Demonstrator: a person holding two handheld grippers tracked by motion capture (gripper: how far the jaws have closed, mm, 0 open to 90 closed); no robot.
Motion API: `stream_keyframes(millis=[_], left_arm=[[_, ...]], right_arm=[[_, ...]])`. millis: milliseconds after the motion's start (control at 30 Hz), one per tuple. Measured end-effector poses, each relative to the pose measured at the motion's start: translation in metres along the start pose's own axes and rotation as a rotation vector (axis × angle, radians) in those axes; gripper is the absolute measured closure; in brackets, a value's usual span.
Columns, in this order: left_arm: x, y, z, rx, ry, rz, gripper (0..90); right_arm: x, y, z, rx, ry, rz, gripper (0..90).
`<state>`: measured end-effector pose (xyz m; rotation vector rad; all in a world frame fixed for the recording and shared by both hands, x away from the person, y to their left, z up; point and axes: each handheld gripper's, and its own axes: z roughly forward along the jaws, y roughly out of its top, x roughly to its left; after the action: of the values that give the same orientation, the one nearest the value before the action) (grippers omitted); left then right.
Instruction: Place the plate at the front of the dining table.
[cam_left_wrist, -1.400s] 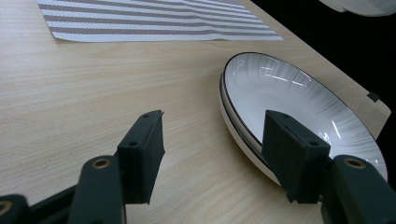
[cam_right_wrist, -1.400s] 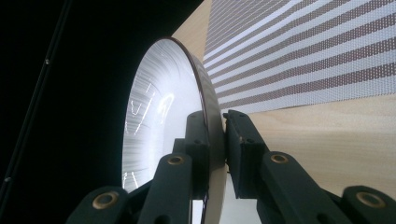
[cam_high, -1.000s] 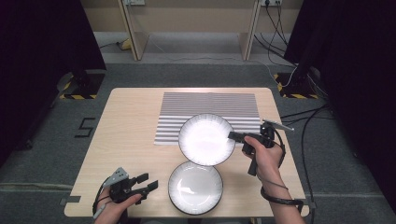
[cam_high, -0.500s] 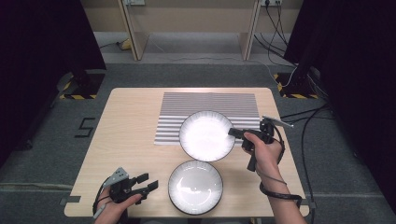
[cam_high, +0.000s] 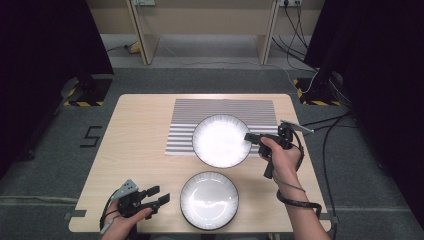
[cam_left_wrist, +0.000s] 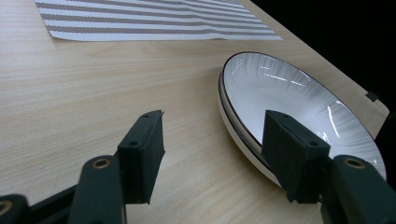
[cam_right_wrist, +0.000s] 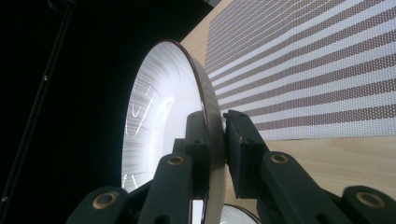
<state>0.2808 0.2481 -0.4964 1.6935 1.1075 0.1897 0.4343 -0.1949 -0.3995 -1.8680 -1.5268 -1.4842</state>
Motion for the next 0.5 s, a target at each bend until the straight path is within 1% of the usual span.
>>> stream_keyframes(millis=[500], left_arm=[[0.0006, -0.0003, 0.0002, 0.000, -0.001, -0.001, 38.4]], right_arm=[[-0.0021, 0.0087, 0.0043, -0.014, -0.009, 0.014, 79.5]])
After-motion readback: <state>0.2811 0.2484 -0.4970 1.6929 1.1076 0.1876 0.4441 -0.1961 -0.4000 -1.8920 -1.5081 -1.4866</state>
